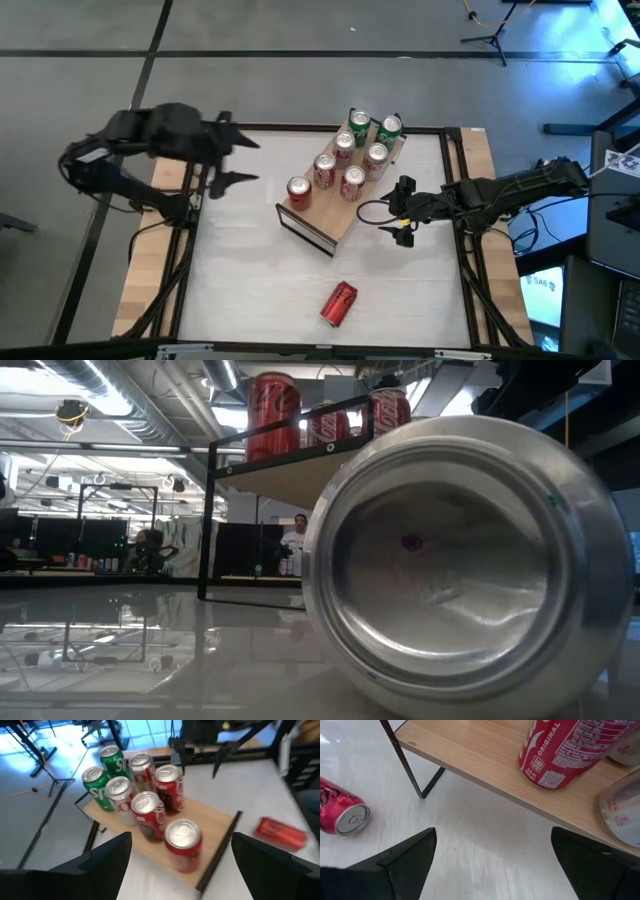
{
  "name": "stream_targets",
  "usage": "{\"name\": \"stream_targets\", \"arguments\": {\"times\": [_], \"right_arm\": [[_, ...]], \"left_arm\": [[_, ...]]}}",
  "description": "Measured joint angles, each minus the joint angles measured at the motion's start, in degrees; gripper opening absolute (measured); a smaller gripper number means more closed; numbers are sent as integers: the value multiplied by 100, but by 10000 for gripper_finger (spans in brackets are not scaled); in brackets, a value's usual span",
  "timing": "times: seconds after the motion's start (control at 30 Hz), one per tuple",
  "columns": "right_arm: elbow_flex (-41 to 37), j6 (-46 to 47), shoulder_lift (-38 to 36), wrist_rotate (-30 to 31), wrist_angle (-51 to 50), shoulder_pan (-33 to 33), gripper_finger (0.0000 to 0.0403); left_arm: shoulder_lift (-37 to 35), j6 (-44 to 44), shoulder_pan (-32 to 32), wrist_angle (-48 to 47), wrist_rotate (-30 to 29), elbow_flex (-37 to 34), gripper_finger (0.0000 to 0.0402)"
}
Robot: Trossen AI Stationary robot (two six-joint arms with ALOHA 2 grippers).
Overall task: Place canned beverage on shelf
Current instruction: Put the red-black soda can on the shelf aligned with the other red-black soda can
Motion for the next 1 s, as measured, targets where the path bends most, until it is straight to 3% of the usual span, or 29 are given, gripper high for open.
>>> {"name": "stream_targets", "arguments": {"times": [0.13,0.27,0.57,0.73,1.0], "right_arm": [[0,0,0,-66,13,2,388],[0,-1,0,-282,232,2,388],[0,-908,45,-1764,1891,9,388],[0,-1351,319,-2395,2648,79,388],[0,-1505,972,-2441,2890,437,388]], "left_arm": [[-672,-341,-308,161,-23,-567,330],[-1364,-605,-621,985,-394,-1703,330],[-2208,-645,-790,2814,-726,-3932,330],[-2193,-804,-790,3429,-715,-4568,330],[-2067,-813,-790,3970,-710,-4866,330]]}}
